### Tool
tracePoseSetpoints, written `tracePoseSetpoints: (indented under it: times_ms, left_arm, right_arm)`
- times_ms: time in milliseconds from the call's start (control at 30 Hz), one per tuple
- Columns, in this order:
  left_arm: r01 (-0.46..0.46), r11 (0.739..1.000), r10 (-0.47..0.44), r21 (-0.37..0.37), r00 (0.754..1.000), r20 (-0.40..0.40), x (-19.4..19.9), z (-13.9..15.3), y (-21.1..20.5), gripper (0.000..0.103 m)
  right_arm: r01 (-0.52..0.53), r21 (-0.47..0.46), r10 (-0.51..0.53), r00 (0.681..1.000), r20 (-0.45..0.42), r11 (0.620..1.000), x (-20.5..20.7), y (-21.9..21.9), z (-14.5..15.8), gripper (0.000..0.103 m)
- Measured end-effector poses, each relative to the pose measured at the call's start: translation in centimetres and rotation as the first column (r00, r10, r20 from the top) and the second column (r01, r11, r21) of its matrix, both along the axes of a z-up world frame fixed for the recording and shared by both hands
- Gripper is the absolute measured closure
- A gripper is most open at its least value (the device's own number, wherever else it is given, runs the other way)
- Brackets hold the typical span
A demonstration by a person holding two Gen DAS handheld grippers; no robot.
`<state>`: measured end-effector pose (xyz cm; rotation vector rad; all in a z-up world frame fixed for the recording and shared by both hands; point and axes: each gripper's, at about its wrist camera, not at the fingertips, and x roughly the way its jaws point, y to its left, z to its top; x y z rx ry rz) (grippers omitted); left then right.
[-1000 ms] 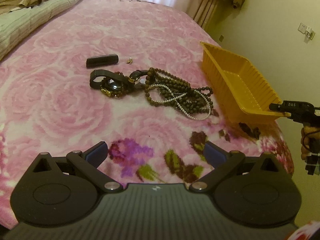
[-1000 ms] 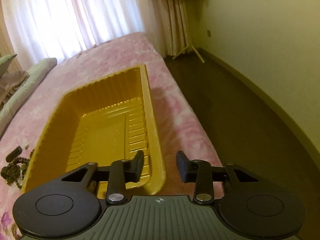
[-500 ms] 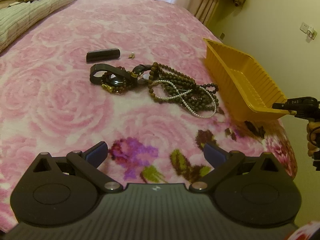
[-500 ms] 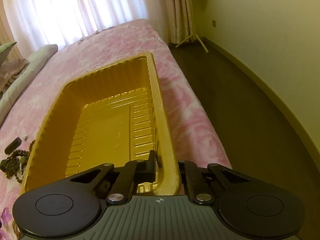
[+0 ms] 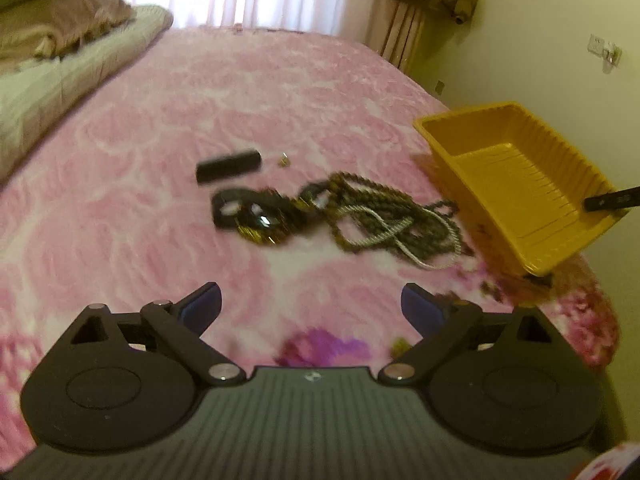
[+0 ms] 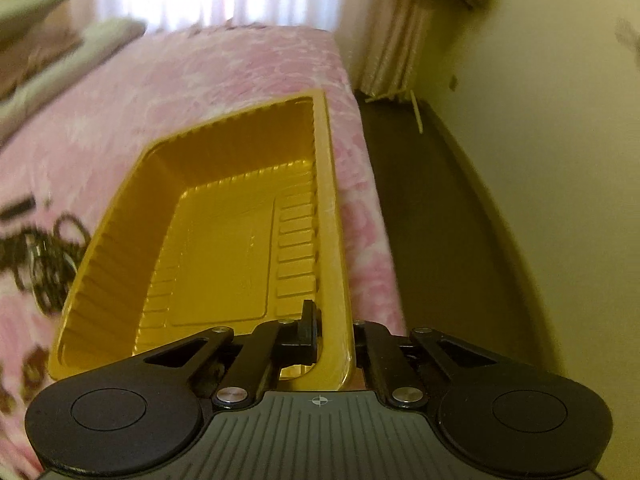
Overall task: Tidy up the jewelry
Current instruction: 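Grasp the yellow tray rim with the right gripper and lift it, then grasp the black watch strap with the left gripper while the right holds the tray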
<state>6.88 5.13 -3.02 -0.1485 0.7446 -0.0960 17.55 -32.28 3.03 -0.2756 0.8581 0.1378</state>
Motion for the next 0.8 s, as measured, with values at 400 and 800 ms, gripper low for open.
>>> tracePoseSetpoints:
  times_ms: [400, 800]
  left_arm:
    - [0.178, 0.939, -0.193, 0.293, 0.981, 0.022, 5.1, -1.4, 2.6, 0.027]
    - [0.299, 0.883, -0.307, 0.360, 0.951, -0.038, 10.0, -3.2, 4.4, 0.060]
  right_arm:
    - [-0.172, -0.329, 0.190, 0.981, 0.024, 0.929, -1.5, 5.5, -0.6, 0.099]
    - [-0.165, -0.359, 0.183, 0.983, 0.016, 0.919, -0.9, 5.9, 0.0, 0.099]
